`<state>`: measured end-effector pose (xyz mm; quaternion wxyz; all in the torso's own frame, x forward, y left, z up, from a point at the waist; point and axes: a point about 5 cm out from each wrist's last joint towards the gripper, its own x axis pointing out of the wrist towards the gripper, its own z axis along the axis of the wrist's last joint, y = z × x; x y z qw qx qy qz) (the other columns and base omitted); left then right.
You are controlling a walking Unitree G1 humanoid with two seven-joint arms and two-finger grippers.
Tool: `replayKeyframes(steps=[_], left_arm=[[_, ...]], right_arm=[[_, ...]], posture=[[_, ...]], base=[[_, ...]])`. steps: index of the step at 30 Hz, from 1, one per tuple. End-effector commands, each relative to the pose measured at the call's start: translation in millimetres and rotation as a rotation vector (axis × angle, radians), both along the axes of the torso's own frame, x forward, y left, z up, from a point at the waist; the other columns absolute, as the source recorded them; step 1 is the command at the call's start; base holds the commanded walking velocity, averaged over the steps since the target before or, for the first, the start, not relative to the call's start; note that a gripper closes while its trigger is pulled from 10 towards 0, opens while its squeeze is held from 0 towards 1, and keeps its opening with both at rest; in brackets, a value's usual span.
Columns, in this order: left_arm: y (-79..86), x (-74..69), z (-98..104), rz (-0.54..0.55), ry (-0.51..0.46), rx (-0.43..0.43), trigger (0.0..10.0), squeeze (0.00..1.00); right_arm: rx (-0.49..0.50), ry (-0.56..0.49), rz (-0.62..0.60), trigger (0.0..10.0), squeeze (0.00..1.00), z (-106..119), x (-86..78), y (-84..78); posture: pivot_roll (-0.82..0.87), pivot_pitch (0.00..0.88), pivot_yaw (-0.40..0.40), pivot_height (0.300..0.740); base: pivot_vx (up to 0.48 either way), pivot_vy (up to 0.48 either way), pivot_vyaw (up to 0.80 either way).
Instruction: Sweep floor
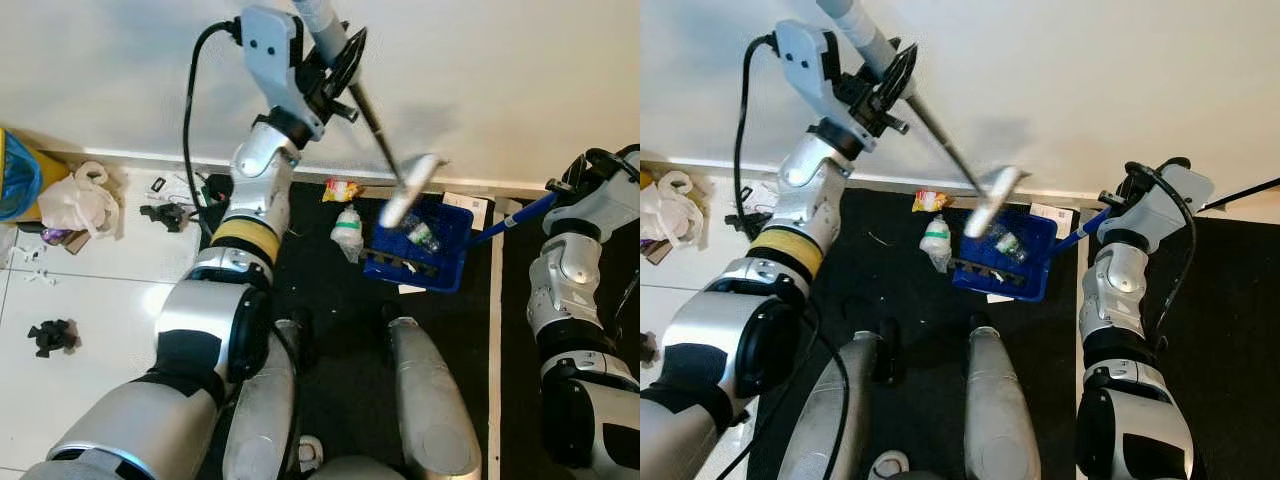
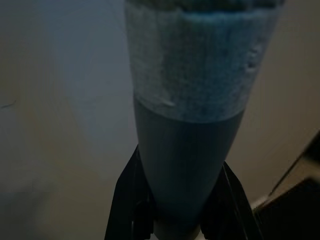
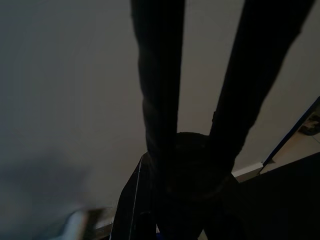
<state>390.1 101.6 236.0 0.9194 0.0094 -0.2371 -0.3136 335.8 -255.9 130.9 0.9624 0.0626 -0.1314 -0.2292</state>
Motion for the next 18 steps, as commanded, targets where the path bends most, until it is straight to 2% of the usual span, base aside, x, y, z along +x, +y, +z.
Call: replayKeyframes(steps=[1,2,3,4,14,17,18], left_arm=[[3.6,-2.9,-5,-0.009,-0.034,0.104,10.0,0.00],[3.6,-2.9,-5,-0.009,-0.034,0.104,10.0,0.00],[11.0,-3.7,-9,0.019,-0.062,0.257,10.0,0.00],[14.2,-4.1,-10,0.030,-0.073,0.304,10.0,0.00],[32.7,-6.6,5,0.168,-0.198,0.311,10.0,0.00],[39.9,-6.6,-15,0.226,-0.140,0.356,10.0,0.00],[39.9,-6.6,-15,0.226,-0.140,0.356,10.0,0.00]], right_arm=[[0.045,0.095,0.009,10.0,0.00,-26,-7.6,2.9],[0.045,0.095,0.009,10.0,0.00,-26,-7.6,2.9],[0.044,0.095,0.010,10.0,0.00,-25,-7.0,2.0],[0.044,0.094,0.010,10.0,0.00,-25,-6.8,1.6],[0.044,0.090,0.016,10.0,0.00,-24,-5.5,2.7],[0.044,0.091,0.021,10.0,0.00,-24,-5.4,4.4],[0.044,0.091,0.021,10.0,0.00,-24,-5.4,4.4]], posture=[[-0.10,0.421,0.039,0.740],[-0.10,0.421,0.039,0.740],[-0.10,0.417,0.041,0.740],[-0.10,0.417,0.042,0.740],[-0.10,0.416,0.041,0.740],[-0.10,0.422,0.039,0.740],[-0.10,0.422,0.039,0.740]], base=[[0.000,0.000,0.00],[0.000,0.000,0.00],[0.000,0.000,0.00],[0.000,0.000,0.00],[0.000,0.000,0.00],[0.000,0.000,0.00],[0.000,0.000,0.00]])
